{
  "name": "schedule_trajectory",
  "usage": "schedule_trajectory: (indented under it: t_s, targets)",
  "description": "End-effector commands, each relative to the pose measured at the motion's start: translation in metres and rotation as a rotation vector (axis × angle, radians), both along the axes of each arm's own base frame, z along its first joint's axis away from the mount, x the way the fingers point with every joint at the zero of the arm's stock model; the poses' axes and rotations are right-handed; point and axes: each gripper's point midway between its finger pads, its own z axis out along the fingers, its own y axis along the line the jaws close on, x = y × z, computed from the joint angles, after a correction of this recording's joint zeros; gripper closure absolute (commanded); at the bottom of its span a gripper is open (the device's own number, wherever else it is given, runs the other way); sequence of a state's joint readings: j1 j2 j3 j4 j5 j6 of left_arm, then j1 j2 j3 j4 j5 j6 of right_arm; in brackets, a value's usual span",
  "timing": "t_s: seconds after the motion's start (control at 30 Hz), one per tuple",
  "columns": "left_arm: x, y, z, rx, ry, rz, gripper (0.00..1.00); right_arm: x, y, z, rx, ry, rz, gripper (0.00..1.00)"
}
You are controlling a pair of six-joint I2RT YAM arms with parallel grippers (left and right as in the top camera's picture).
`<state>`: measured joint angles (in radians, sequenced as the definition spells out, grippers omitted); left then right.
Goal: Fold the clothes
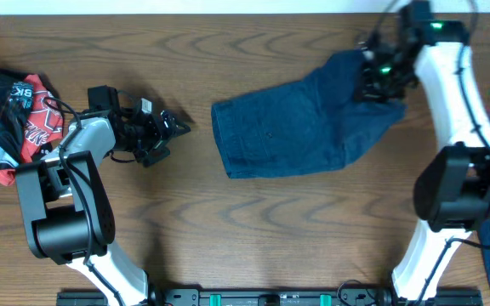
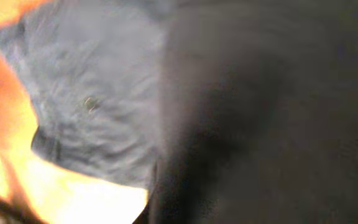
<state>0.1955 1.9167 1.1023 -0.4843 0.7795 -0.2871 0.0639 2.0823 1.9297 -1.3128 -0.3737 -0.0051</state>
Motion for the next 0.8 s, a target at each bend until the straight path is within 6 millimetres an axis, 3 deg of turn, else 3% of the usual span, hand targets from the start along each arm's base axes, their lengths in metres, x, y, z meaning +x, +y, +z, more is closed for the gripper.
schedule_trajectory:
  t_s: [0.0,0.17,0.3,0.43,0.53,0.57,0.6,0.67,0.7,0.77]
  targets:
    - [-0.012,0.004,-0.026,0.039,0.074,0.002,0.04,-0.013,0.047,0.010,0.001,-0.022,0.123,0.99]
    - [-0.011,0.000,-0.023,0.013,0.072,0.003,0.04,-0.036,0.116,0.011,0.012,-0.023,0.226,0.99]
    - [-0.011,0.001,-0.023,0.013,0.070,0.003,0.04,-0.050,0.158,0.012,0.027,-0.045,0.285,0.99]
    - [-0.011,0.001,-0.023,0.013,0.070,0.003,0.04,-0.062,0.182,0.008,0.028,-0.028,0.296,0.99]
    - [-0.011,0.001,-0.023,0.013,0.069,0.003,0.07,-0.061,0.181,0.002,-0.001,-0.016,0.268,0.99]
    - [-0.011,0.001,-0.023,0.013,0.070,0.003,0.14,-0.060,0.179,0.002,-0.014,-0.021,0.261,0.99]
    - [-0.011,0.001,-0.023,0.013,0.070,0.003,0.27,-0.056,0.175,0.001,-0.031,-0.026,0.240,0.99]
    - [-0.011,0.001,-0.023,0.013,0.070,0.003,0.62,-0.050,0.167,0.001,-0.045,-0.033,0.217,0.99]
    - [-0.011,0.001,-0.023,0.013,0.070,0.003,0.70,-0.047,0.160,0.000,-0.058,-0.027,0.186,0.99]
    - [-0.011,0.000,-0.023,0.014,0.070,0.002,0.72,-0.040,0.144,-0.001,-0.090,-0.019,0.129,0.99]
